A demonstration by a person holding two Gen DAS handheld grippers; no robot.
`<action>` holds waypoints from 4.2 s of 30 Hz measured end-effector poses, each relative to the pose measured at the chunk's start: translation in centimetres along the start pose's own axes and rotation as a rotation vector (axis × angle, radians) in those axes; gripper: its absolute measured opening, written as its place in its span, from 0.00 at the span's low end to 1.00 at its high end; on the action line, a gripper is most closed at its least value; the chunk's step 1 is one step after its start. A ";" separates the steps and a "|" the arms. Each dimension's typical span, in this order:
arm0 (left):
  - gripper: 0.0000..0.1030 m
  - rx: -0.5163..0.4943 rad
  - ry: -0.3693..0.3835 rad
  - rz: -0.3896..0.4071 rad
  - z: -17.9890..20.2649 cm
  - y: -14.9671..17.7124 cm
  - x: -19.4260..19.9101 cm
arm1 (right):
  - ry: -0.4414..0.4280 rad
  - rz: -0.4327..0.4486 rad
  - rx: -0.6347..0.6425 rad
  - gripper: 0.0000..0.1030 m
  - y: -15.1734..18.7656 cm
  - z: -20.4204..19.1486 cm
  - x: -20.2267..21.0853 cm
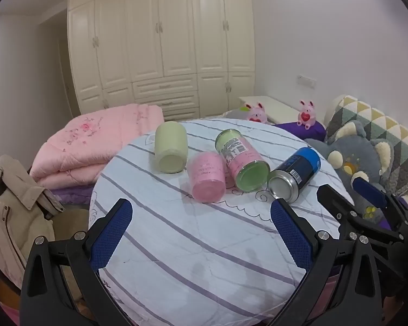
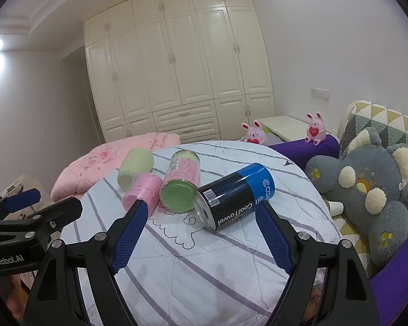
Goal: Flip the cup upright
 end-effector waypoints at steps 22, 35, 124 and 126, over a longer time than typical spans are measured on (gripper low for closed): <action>1.00 -0.009 -0.011 0.008 0.1 0.5 -0.1 | 0.002 -0.009 0.000 0.80 -0.1 0.1 -0.1; 1.00 -0.012 -0.011 0.005 0.1 0.6 -0.2 | 0.000 -0.007 -0.003 0.80 -0.2 0.1 0.1; 1.00 0.124 0.005 -0.091 -5.7 -0.7 -5.2 | 0.025 -0.095 0.072 0.80 -1.0 -1.5 -3.2; 1.00 0.138 0.006 -0.104 -6.4 -1.1 -5.9 | 0.028 -0.111 0.081 0.80 -1.6 -2.1 -4.1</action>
Point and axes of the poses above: each gripper's, at about its wrist camera, not at the fingertips, and x roughly against the way its jaws point, z to its right, y to its underside, the point moved 4 cm from there along -x, roughly the way its jaws point, and after that the axes turned 4 degrees about -z, right-handed, at the moved point
